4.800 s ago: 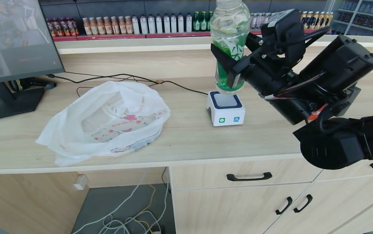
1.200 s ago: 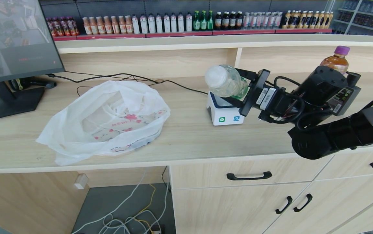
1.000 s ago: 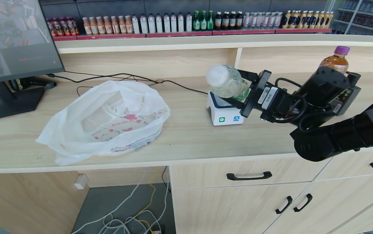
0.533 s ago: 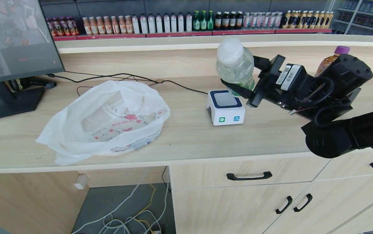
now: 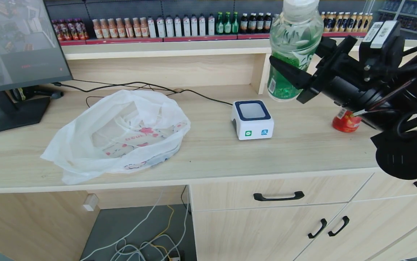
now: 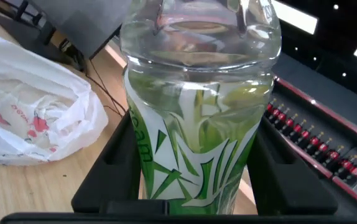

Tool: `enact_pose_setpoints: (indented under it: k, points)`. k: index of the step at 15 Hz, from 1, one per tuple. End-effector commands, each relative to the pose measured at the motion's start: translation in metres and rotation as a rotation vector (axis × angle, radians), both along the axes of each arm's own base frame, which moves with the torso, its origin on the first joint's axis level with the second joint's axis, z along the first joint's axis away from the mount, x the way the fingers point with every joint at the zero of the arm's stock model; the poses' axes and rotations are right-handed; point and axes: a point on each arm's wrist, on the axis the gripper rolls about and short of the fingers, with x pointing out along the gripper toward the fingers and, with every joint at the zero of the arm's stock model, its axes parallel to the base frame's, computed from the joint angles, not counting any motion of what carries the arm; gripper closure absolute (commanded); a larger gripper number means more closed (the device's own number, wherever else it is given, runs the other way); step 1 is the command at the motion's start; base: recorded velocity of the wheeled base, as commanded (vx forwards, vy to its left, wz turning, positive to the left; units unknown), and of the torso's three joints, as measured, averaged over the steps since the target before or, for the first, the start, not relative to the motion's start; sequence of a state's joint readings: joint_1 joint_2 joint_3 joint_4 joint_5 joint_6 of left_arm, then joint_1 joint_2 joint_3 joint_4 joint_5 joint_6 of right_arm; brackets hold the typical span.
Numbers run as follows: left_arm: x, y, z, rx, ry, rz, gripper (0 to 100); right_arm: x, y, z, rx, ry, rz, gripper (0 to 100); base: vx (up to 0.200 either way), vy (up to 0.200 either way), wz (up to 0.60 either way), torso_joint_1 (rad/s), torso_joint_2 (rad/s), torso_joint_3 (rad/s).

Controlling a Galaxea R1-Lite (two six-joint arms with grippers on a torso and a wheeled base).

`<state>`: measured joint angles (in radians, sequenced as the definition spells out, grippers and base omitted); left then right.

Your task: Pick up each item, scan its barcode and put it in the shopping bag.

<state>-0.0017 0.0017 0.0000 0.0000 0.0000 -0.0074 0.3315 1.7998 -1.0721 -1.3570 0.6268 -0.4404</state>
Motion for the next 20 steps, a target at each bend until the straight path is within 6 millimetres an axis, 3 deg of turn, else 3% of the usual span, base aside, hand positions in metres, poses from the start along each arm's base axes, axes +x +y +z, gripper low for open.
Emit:
enact_pose_setpoints:
  k: [1,3,7,12,14,20]
  points:
    - [0.000,0.000,0.000,0.000,0.000,0.000,0,-0.012,-0.006,0.009,0.079,0.053,0.011,100,0.000,0.000,0.00,0.000,0.00,0.000]
    - [0.000,0.000,0.000,0.000,0.000,0.000,0,-0.013,-0.008,0.007,0.185,0.138,0.037,100,0.000,0.000,0.00,0.000,0.00,0.000]
    - [0.000,0.000,0.000,0.003,0.000,0.000,0,-0.018,-0.015,-0.017,0.429,0.319,-0.014,100,0.000,0.000,0.00,0.000,0.00,0.000]
    - [0.000,0.000,0.000,0.001,0.000,0.000,0,-0.021,-0.018,-0.024,0.517,0.339,-0.144,100,0.000,0.000,0.00,0.000,0.00,0.000]
    - [0.000,0.000,0.000,0.003,0.000,0.000,0,-0.028,-0.005,-0.026,0.594,0.372,-0.190,100,0.000,0.000,0.00,0.000,0.00,0.000]
    - [0.000,0.000,0.000,0.003,0.001,0.000,0,-0.033,0.005,-0.034,0.539,0.382,-0.173,100,0.000,0.033,0.00,0.000,0.00,0.002]
